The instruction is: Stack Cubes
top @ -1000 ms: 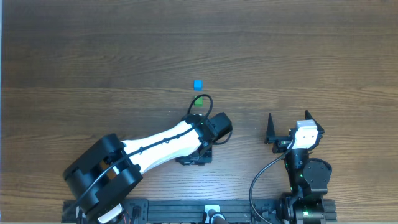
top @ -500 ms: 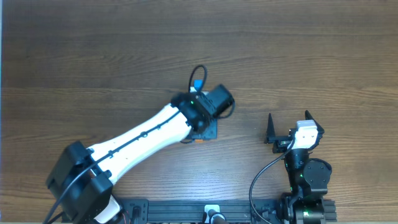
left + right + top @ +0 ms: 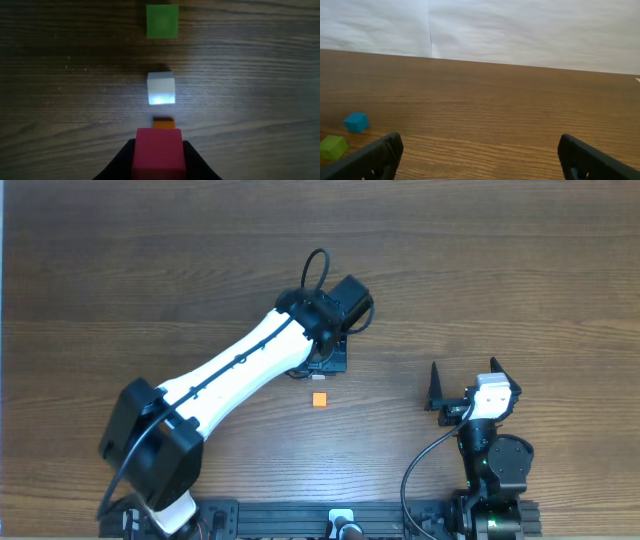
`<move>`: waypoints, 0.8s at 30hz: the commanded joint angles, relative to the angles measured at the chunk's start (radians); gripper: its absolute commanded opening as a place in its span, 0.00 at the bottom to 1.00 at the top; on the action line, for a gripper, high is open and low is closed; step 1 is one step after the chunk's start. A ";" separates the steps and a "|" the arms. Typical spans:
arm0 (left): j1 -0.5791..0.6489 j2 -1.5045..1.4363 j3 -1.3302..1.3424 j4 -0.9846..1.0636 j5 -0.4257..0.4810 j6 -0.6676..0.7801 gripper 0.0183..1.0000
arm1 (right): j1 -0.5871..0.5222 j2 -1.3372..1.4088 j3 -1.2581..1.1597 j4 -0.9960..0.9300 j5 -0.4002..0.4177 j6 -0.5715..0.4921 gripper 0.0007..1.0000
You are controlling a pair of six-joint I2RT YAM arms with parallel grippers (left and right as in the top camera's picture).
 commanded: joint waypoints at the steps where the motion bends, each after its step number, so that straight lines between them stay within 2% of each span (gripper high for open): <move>1: 0.016 0.048 0.017 0.016 -0.011 0.025 0.02 | -0.005 -0.008 -0.005 -0.003 -0.001 -0.004 0.99; 24: 0.026 0.119 0.016 0.054 0.041 -0.004 0.02 | -0.005 -0.008 -0.005 -0.003 0.000 -0.004 0.99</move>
